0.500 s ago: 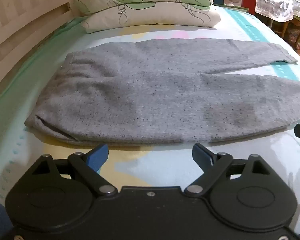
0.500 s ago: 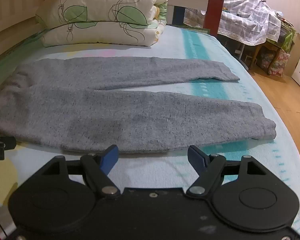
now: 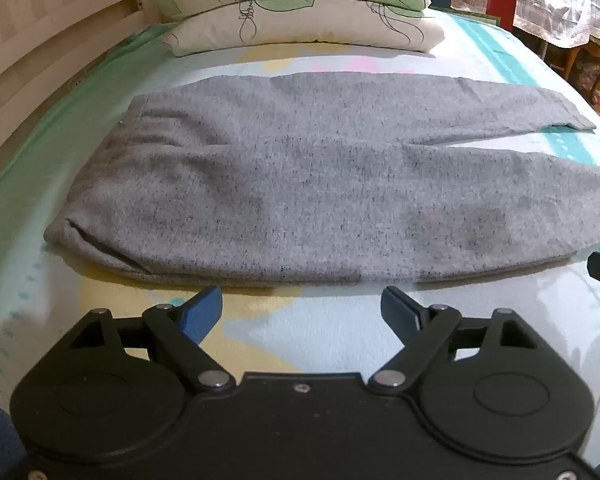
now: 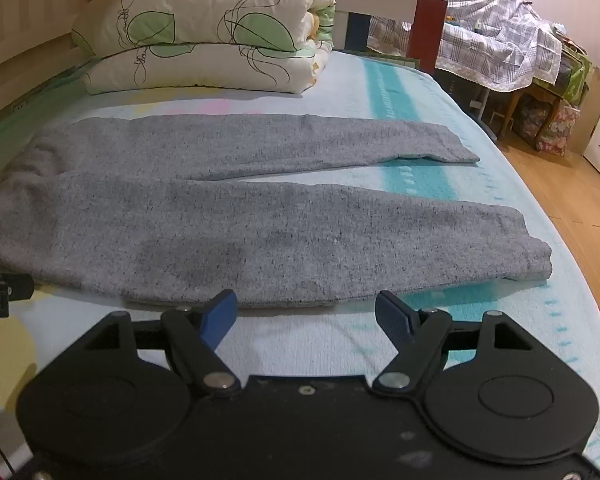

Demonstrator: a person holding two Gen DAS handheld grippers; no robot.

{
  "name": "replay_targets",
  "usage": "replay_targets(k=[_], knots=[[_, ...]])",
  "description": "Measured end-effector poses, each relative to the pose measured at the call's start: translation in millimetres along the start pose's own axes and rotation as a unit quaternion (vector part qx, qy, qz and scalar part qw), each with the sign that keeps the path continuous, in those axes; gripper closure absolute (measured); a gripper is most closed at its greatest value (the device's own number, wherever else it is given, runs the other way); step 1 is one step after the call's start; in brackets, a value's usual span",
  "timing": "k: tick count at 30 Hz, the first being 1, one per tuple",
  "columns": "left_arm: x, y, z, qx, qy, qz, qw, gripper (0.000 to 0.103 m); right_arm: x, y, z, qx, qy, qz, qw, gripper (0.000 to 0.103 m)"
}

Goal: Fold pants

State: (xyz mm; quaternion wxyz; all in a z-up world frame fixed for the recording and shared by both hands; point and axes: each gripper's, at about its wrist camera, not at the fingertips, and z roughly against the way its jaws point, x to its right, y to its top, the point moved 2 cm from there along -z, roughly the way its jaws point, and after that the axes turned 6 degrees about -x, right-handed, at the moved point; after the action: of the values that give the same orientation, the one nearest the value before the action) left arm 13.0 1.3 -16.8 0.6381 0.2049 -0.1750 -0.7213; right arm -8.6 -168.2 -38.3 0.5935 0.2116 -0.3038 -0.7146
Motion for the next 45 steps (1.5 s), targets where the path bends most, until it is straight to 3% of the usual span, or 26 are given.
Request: replay_targets(k=[45], knots=[[0.4, -0.7, -1.3, -0.005, -0.005, 0.0, 1.0, 0.016, -1.0, 1.1, 0.6, 0.001, -0.001, 0.001, 1.0, 0.023]])
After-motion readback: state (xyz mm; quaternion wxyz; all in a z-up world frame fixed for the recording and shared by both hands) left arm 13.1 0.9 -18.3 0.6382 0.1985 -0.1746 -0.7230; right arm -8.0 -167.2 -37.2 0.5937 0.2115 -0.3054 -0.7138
